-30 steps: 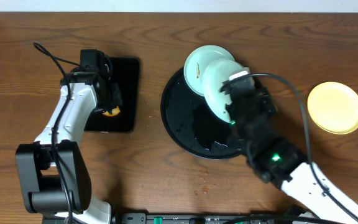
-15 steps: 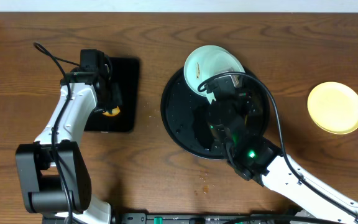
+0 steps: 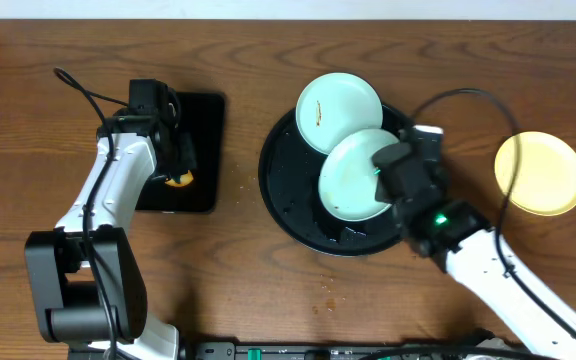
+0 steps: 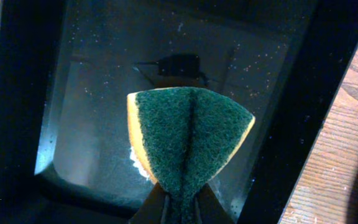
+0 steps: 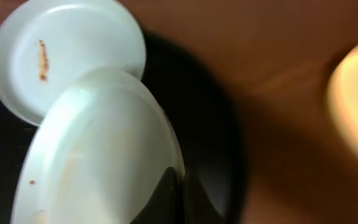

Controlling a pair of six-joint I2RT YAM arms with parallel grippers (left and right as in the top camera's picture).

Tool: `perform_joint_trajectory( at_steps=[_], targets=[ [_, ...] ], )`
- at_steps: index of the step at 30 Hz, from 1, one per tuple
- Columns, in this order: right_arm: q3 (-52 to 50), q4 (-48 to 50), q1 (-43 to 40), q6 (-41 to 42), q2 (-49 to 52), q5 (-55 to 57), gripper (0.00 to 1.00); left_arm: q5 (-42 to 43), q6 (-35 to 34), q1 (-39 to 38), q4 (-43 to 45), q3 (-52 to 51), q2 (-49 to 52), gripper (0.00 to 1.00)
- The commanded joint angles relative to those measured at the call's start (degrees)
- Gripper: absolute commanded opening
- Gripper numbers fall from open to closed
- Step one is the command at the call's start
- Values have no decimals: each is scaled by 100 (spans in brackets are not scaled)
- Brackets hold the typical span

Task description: Clean dirty plates on tray and stack at the side

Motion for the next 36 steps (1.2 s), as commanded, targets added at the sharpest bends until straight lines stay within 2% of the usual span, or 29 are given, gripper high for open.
perform_joint_trajectory(
  at_steps=[1,8,11,12,13,15,16,19,22,24,29,36],
  targets=[
    [-192,31,-173,1729,-107,-1648,1,-9,48,7,2,-22,-15,8],
    [-984,782,-144,2986,-107,-1606,1,-9,48,7,-4,-22,-15,8],
    [-1268,1091,-63,3268,-107,-1600,1,-9,48,7,-2,-22,-15,8],
    [-1329,1209,-33,3289,-107,-1598,4,-9,48,7,-2,-22,-15,8],
    [-1368,1307,-9,3281,-107,-1593,13,-9,48,7,-2,-22,-15,8],
    [-1373,1377,4,3156,-107,-1613,38,-9,48,7,-2,-22,-15,8],
    [-1373,1475,4,2734,-107,-1650,43,-9,48,7,-2,-22,-15,8],
    [-1344,1738,-2,1126,-122,-1930,49,-9,50,7,-4,-22,-15,8],
    [-1241,1906,-72,-1113,-122,-2339,58,-9,48,7,-4,-22,-15,8],
    [-1137,1733,-225,-1941,-122,-2337,61,-9,50,7,-4,-22,-15,8],
    [-920,1228,-994,-3366,-96,-2767,54,-9,48,7,-4,-22,-15,8],
    [-918,1652,-2146,-4330,404,-4666,52,-9,48,7,-22,-22,-15,8]
  ],
)
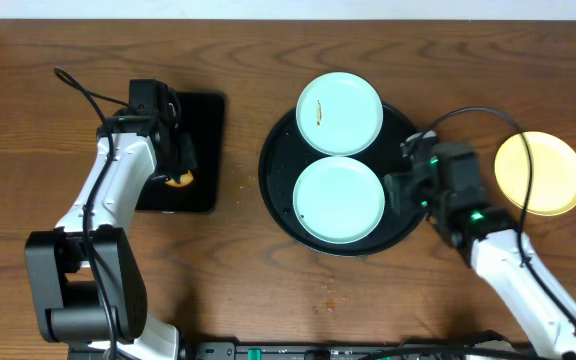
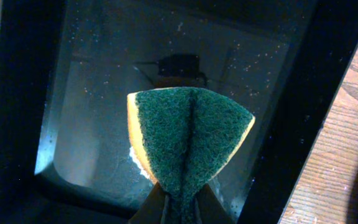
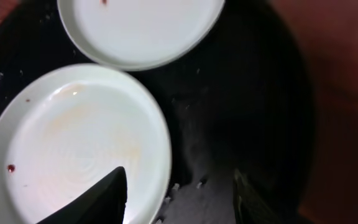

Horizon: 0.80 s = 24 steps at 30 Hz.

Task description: Clean dirty plates on tray and stack at the side

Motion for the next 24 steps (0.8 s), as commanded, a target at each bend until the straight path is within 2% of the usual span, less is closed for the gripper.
perform_joint_trajectory(
  at_steps=[1,5,12,14,20,24],
  targets=[
    [109,221,-334,-859,402,-1279,51,-9,48,7,-20,-22,-15,8],
    [109,581,-378,-857,962,-1360,43,-9,48,7,-39,-22,-15,8],
    [109,1001,-262,-807,1827,-1281,41,-11,48,7,-87,-22,-15,8],
    [109,997,-262,-765,1926,-1283,41,-11,50,7,-107,-22,-15,8],
    [109,940,-192,-289,1943,-1482,32,-11,50,7,-107,-22,-15,7],
    [109,850,-24,-289,1943,-1443,32,-11,50,7,-109,-22,-15,8]
  ],
)
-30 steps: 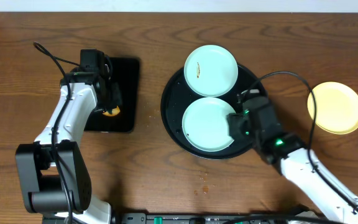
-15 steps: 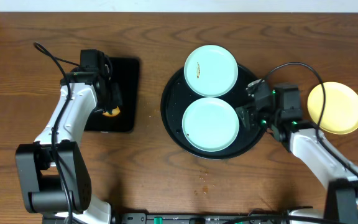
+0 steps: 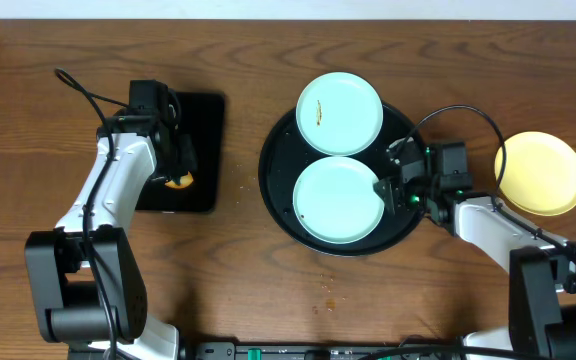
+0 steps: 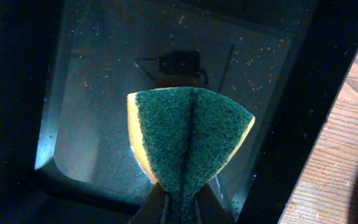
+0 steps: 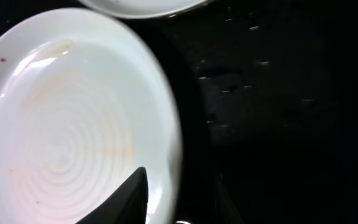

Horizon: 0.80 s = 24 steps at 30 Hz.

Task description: Clean dirty plates on tray and stack at the side

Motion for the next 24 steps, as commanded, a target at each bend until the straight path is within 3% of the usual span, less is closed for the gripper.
perform_joint_trajectory(
  at_steps=[1,5,9,12,18,24],
  targets=[
    [90,-76,205,122,22,-55,29,-11,50,7,-26,-22,-15,8],
    [90,-219,337,120,22,481,29,-11,50,7,-39,-22,-15,8],
    [79,-240,367,118,24,944,21,-11,50,7,-42,-22,-15,8],
    [79,-223,367,120,24,935,1,-11,48,7,-44,-22,-15,8],
    [286,-258,372,120,-284,385,1,-11,50,7,-39,-22,-15,8],
    [667,-841,374,151,-1563,1217,1,-11,50,7,-37,-22,-15,8]
  ],
)
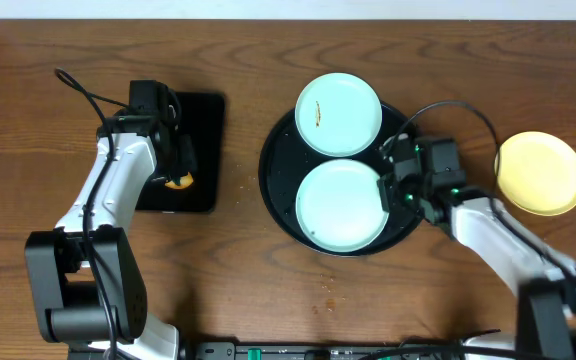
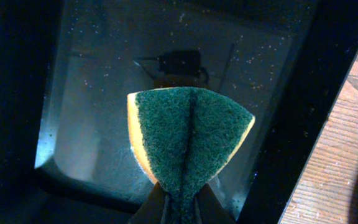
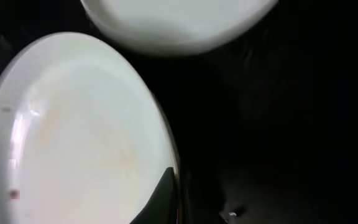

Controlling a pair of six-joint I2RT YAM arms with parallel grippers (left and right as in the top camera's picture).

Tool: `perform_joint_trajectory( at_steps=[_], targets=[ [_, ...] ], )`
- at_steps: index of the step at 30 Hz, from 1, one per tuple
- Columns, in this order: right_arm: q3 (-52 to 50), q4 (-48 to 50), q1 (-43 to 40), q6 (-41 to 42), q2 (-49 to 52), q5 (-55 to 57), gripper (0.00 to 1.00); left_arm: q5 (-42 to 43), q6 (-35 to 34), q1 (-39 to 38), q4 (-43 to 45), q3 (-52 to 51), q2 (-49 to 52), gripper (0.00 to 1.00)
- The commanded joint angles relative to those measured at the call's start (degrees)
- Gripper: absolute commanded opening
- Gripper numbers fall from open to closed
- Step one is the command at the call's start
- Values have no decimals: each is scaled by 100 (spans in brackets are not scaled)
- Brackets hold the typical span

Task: Clean dirty plates on tray and stack at the side
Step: 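Tilt the lower blue plate up with the right gripper toward the left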

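Two pale mint plates lie on the round black tray. The far plate carries a brown smear. The near plate lies flat and shows faint stains. My right gripper is shut on the near plate's right rim, at the tray's right side. A green and yellow sponge is pinched and folded in my left gripper, which hangs over the black rectangular tray at the left.
A yellow plate sits on the table at the far right, beside the round tray. A few crumbs lie on the wood in front of the round tray. The rectangular tray's bottom looks wet and speckled.
My right gripper was open with its fingers either side of the near plate's right rim; now it is shut on that rim. The left gripper and sponge have not moved.
First my right gripper held the near plate tilted, leaning against the far plate. Then the plate lay flat on the tray and the gripper stood open, back to the right. It came to the rim open, and now grips it. The left arm stayed put with the sponge.
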Motion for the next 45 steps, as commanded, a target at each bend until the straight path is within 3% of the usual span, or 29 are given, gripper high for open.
perform_joint_trajectory(
  at_steps=[1,8,15,24,32,40,45],
  targets=[
    [291,-79,42,87,-903,636,1,-11,50,7,-15,-22,-15,8],
    [289,-739,393,492,-2334,3327,1,-11,55,7,138,-22,-15,8],
    [289,-796,1379,492,-2680,5252,1,-11,398,-57,332,-22,-15,8],
    [286,-807,1698,754,-2352,5219,1,-13,396,-122,568,-24,131,11],
    [286,-745,1692,890,-2116,4955,1,-7,501,-122,960,127,-55,7],
    [286,-581,1694,1370,-2002,4955,1,1908,306,-199,859,216,-1327,7],
    [289,-11,1827,601,-2002,4953,1,2677,240,-623,315,216,-1624,8]
  ],
)
